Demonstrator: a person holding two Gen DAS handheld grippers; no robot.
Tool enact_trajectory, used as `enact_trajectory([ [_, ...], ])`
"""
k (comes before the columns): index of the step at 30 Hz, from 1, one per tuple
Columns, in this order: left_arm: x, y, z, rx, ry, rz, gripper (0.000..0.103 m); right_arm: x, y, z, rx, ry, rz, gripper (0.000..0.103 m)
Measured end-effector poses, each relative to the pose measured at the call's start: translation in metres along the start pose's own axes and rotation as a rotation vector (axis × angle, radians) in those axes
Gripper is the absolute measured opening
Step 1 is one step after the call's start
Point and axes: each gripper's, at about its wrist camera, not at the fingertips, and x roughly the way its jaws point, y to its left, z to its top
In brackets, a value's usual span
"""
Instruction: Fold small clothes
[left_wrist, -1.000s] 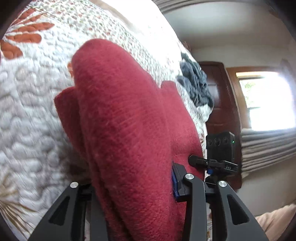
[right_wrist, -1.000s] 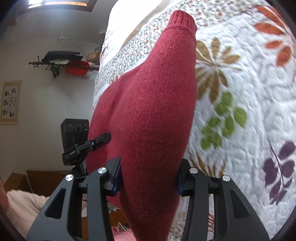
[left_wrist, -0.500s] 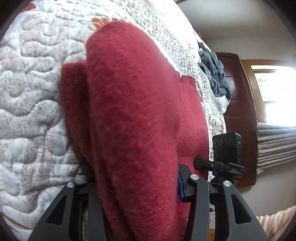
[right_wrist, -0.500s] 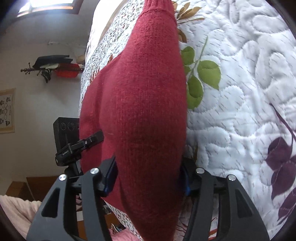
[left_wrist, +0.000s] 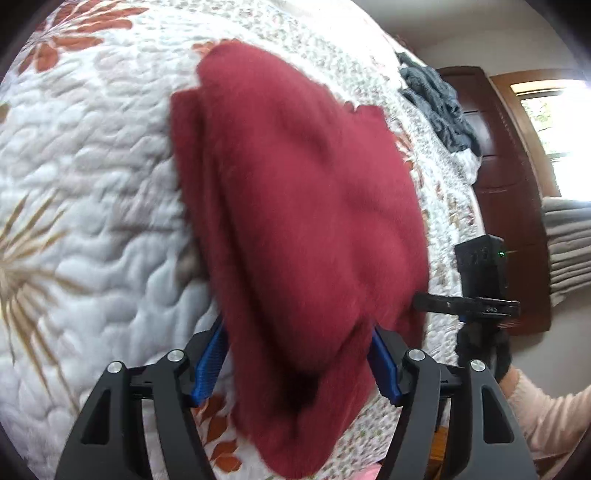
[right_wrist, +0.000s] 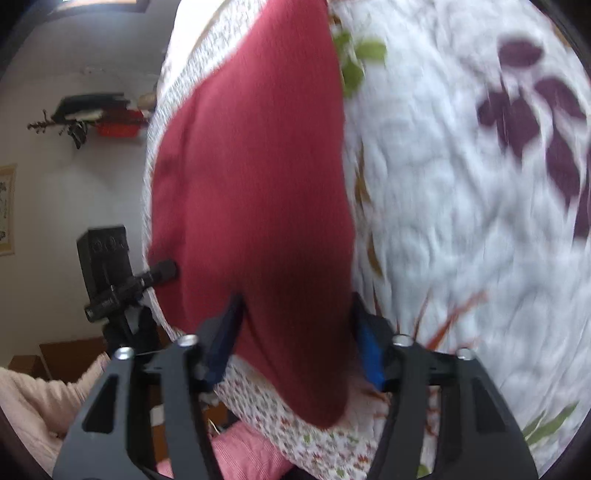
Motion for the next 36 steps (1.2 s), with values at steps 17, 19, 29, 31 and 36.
enact_trajectory([
  [17, -0.001, 0.023, -0.037, -0.009, -0.025, 0.023, 0.057, 0.013, -0.028, -0.03, 0.02, -0.066, 0.092, 0.024],
  [19, -0.003, 0.02, -0.038, 0.0, -0.032, 0.04, 0.057, 0.01, -0.019, -0.036, -0.012, -0.091, 0.066, 0.028],
  [29, -0.031, 0.0, -0.064, 0.05, -0.168, 0.17, 0.065, -0.013, 0.012, -0.076, -0.134, -0.245, -0.082, 0.041],
  [31, -0.04, -0.004, -0.074, 0.047, -0.201, 0.207, 0.065, -0.018, 0.018, -0.087, -0.149, -0.278, -0.139, 0.055],
  [36, -0.064, -0.027, -0.101, 0.053, -0.265, 0.267, 0.068, -0.03, 0.045, -0.123, -0.167, -0.372, -0.233, 0.067],
])
